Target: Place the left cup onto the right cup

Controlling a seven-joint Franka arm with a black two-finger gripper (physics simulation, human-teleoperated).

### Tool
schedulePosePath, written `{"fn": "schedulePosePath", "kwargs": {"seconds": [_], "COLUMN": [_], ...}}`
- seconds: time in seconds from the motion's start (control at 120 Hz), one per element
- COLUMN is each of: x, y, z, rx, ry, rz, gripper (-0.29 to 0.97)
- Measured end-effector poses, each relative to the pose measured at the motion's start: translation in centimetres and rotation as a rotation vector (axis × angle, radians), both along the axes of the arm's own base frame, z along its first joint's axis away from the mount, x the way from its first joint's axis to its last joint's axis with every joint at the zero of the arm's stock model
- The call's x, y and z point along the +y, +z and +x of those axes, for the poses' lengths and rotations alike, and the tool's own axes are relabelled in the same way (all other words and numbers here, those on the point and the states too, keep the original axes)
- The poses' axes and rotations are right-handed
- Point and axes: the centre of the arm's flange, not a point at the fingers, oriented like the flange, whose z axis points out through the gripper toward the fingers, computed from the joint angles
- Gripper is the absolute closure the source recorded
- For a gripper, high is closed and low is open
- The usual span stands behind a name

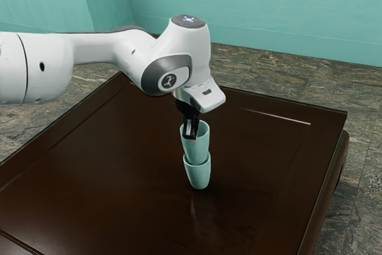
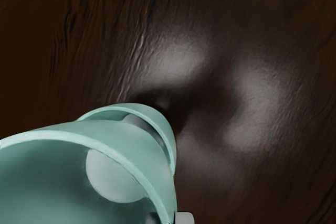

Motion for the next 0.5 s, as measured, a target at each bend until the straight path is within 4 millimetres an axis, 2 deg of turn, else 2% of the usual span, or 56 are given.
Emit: {"fn": "schedulePosePath", "kwargs": {"seconds": [0.133,0.225,0.35,0.5], "x": [0.02,0.03,0.06,0.38], "y": [-0.19,-0.15,-0.08,0.46], "z": [0.02,0.02,-0.02,0.01], "rx": [0.004,0.004,0.006,0.001], "ry": [-0.003,-0.005,-0.006,0.001], "rz": [0.007,0.008,0.009,-0.001], "gripper": [0.44,0.28,0.16,0.08]}}
